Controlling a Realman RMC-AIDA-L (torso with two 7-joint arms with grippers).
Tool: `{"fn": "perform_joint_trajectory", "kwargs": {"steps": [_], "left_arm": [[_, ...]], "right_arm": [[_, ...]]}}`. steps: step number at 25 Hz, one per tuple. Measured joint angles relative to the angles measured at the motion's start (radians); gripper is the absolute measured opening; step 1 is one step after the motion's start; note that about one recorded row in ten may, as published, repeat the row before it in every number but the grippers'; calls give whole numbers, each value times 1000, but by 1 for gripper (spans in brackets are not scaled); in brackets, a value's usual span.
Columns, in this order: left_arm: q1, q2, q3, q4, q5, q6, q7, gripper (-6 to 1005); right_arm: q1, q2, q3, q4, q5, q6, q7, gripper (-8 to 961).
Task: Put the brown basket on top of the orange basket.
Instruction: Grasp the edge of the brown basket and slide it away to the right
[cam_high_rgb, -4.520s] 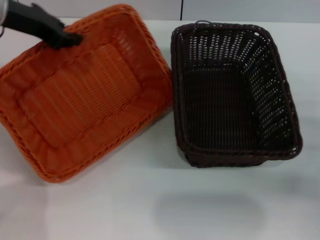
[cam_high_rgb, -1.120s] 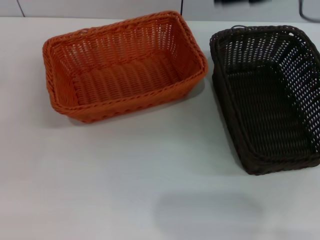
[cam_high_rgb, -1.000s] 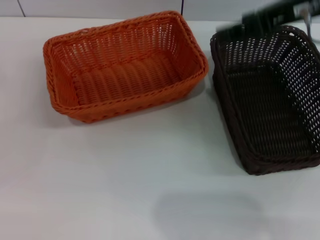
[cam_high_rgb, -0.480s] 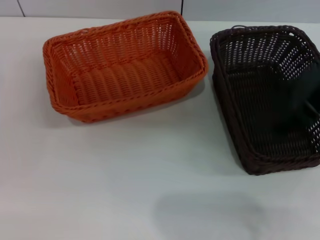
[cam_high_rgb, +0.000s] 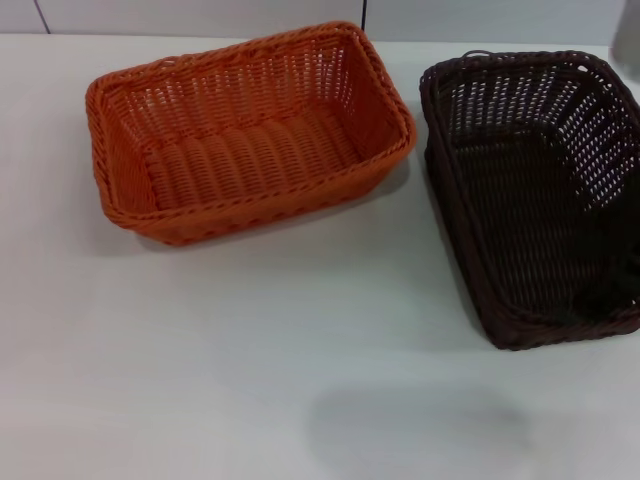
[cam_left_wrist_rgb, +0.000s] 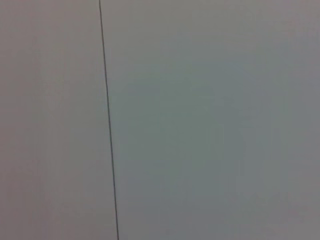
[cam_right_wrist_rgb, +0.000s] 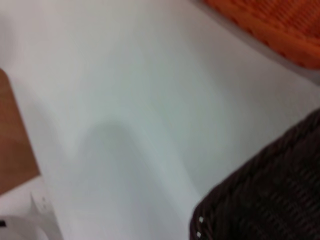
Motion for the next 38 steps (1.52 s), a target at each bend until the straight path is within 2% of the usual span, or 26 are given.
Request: {"fn": "perform_joint_trajectory", "kwargs": {"steps": [5, 12, 17, 24, 35, 38], "left_arm": [[-2, -1, -14, 0, 0, -2, 1, 847], [-7, -1, -26, 0, 0, -11, 1, 846], [-13, 0, -26, 0, 1, -14, 1, 846], [-22, 3, -26, 0, 0, -32, 2, 846], [-26, 7, -26, -7, 2, -37, 2, 846], [-26, 8, -26, -8, 6, -37, 2, 846]], "right_arm": [[26, 3, -54, 107, -34, 49, -4, 760], [32, 6, -139, 176, -37, 88, -4, 759], [38, 14, -170, 209, -42, 91, 1, 759], [42, 14, -209, 286, -112, 155, 3, 760], [51, 15, -232, 326, -177, 229, -5, 667], [48, 15, -226, 319, -182, 250, -6, 468]]}}
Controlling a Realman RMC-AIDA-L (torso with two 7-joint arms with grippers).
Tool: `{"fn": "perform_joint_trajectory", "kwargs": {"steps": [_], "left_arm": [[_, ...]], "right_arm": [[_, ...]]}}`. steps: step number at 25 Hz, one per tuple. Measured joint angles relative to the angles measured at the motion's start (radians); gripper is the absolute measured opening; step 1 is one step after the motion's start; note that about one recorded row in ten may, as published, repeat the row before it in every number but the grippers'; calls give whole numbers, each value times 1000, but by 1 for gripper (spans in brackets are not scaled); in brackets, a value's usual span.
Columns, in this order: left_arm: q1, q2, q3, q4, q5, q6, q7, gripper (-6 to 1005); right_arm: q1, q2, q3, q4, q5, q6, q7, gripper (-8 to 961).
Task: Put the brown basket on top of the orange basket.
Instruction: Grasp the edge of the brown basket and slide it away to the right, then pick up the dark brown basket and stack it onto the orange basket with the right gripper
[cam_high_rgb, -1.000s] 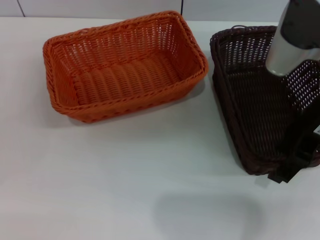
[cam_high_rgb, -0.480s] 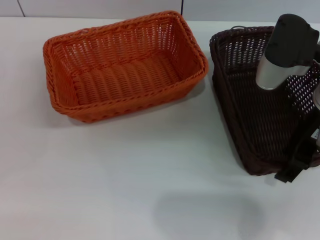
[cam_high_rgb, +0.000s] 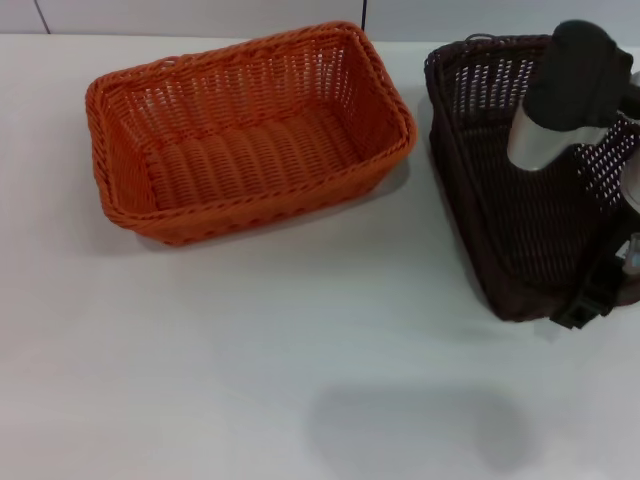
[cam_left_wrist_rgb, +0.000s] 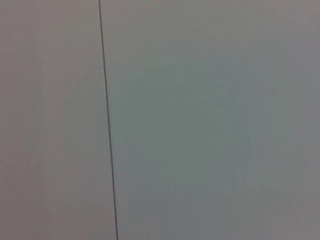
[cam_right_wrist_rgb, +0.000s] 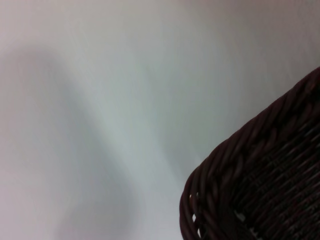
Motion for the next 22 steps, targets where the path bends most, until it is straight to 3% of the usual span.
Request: {"fn": "perform_joint_trajectory", "kwargs": {"steps": [4, 6, 9, 16, 22], "left_arm": [[2, 1, 0, -2, 0, 0, 0, 846], [4, 1, 0, -2, 1, 0, 0, 846], [6, 1, 0, -2, 1, 1, 0, 846], [9, 1, 0, -2, 2, 6, 0, 846], [9, 1, 0, -2, 1, 6, 0, 846]], "right_arm": [[-8, 7, 4, -21, 1, 38, 6, 417], [-12, 26, 4, -48, 2, 58, 19, 387], [-17, 36, 3, -73, 5, 77, 35, 337], [-18, 37, 33, -182, 22, 143, 161, 194], [3, 36, 104, -299, 78, 110, 197, 167]]}}
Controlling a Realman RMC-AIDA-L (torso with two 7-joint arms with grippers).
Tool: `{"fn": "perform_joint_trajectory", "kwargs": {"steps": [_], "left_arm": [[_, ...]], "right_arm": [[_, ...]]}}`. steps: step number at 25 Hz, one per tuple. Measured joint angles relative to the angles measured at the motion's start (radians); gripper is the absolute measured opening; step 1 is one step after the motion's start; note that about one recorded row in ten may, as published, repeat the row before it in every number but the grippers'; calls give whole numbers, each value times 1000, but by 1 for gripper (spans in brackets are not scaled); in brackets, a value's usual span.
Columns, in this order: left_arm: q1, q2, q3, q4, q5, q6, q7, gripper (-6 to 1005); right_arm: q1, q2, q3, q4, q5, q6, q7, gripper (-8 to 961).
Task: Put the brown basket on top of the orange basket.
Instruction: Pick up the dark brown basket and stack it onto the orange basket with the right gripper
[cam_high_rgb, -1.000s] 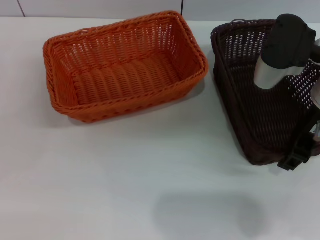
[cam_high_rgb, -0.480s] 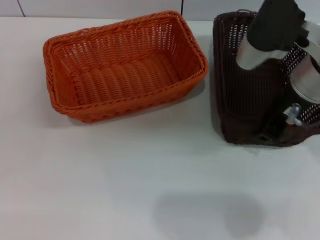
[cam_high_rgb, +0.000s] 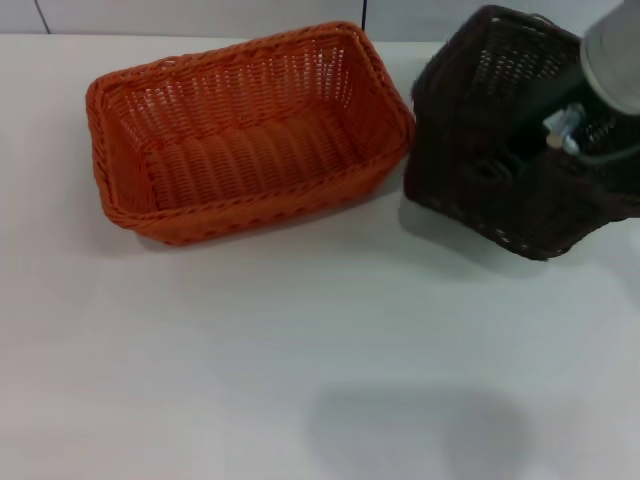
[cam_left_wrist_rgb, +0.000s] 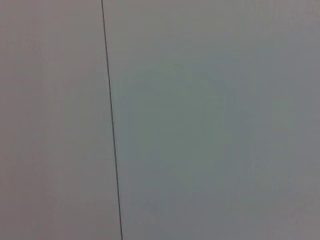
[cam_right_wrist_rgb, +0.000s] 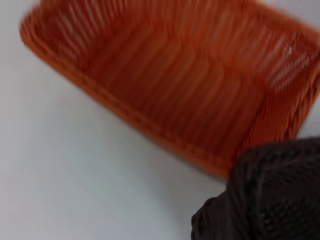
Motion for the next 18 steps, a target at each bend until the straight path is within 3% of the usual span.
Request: {"fn": "perform_joint_trajectory", "kwargs": {"steps": [12, 15, 18], "left_arm": [[-7, 0, 8, 0, 2, -5, 0, 846], [-10, 1, 9, 0, 2, -5, 0, 846], [-14, 1, 8, 0, 2, -6, 0, 846]], "right_arm": [[37, -2, 50, -266, 6, -45, 25, 145], [51, -2, 9, -297, 19, -37, -50, 145], [52, -2, -101, -305, 27, -6, -194, 145]]}}
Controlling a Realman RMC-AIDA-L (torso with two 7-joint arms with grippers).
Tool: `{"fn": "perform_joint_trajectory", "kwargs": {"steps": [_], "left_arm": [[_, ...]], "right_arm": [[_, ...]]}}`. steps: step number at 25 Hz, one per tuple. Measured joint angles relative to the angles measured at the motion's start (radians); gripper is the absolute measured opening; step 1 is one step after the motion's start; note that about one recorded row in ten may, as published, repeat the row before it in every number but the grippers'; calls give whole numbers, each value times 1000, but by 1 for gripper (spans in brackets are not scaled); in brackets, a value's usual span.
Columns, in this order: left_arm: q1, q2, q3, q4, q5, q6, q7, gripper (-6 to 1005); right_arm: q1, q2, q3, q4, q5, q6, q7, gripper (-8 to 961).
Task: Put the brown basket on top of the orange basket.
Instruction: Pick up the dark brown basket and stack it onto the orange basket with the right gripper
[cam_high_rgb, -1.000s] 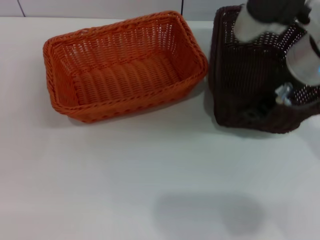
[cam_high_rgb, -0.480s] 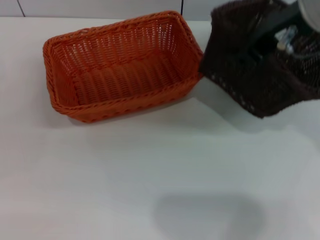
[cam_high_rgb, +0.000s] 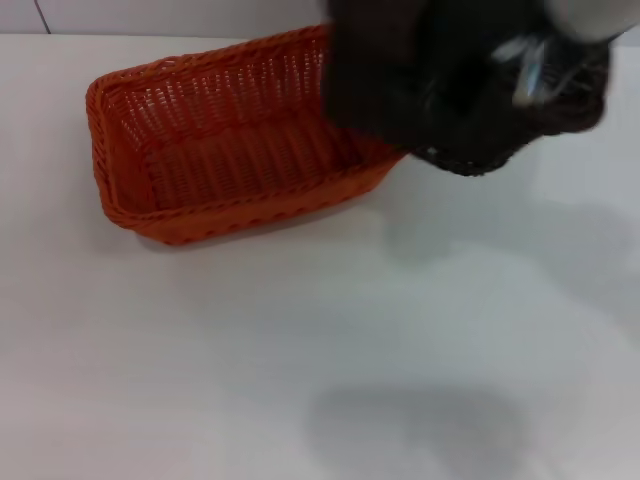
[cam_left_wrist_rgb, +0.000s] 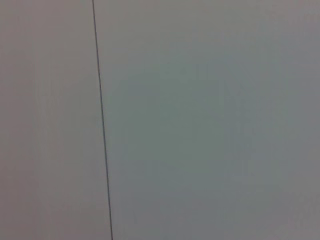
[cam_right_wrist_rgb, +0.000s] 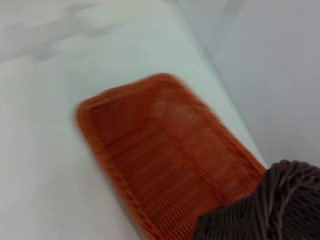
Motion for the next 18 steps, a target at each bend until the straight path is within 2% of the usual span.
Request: {"fn": "perform_joint_trajectory", "kwargs": {"steps": [3, 6, 11, 14, 18], "left_arm": [[-2, -1, -3, 0, 0, -1, 0, 846], [-1, -5, -7, 0, 0, -2, 0, 847], [3, -9, -5, -1, 0, -4, -7, 847], [1, -13, -5, -8, -3, -5, -8, 847], [-2, -18, -5, -15, -8, -10, -11, 847]], "right_arm": [[-7, 0, -147, -16, -64, 51, -162, 145], [-33, 2, -260, -29, -181, 157, -307, 146], [-73, 2, -312, -14, -233, 270, -575, 146], [-139, 4, -378, 2, -272, 367, -758, 146], [-210, 5, -441, 52, -346, 517, -896, 146]]}}
